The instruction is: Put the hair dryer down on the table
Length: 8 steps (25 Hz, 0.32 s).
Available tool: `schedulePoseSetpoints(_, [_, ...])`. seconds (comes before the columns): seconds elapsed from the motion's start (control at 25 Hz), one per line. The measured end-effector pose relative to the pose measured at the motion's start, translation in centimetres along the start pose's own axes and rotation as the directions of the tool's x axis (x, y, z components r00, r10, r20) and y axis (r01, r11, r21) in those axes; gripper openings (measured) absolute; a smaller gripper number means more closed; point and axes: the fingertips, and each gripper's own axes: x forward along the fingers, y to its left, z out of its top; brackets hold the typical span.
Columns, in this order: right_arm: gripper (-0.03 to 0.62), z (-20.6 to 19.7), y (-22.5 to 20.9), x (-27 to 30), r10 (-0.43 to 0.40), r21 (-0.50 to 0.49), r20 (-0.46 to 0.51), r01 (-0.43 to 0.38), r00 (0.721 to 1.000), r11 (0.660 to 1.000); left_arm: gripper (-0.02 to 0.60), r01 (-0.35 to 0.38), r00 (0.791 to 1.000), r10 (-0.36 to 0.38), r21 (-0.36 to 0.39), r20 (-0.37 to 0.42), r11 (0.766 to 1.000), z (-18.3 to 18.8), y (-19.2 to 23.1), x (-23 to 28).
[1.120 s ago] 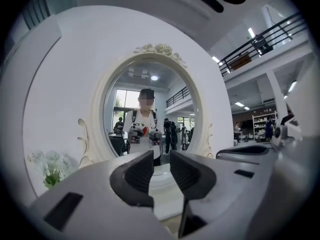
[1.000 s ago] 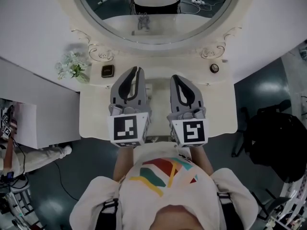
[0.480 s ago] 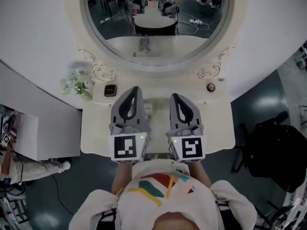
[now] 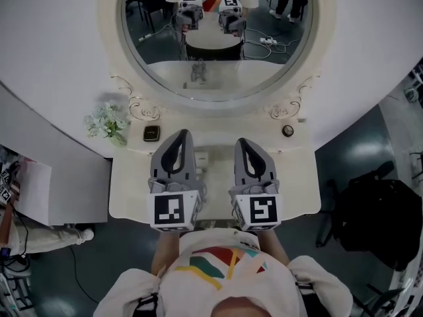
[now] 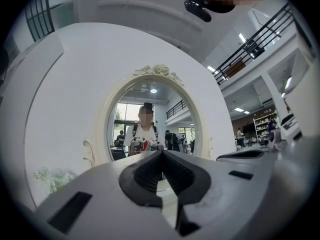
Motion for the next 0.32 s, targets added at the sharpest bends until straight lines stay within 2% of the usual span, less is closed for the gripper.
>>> schedulePoseSetpoints(0.32, [0.0,-0.81,-0.35,-0.41,-0.014,0.013,0.003,0.014,1.0,1.0,0.005,0.011,1.0,-0.011,0.001,0.011,1.0,-0.44,-0.31,-0.2])
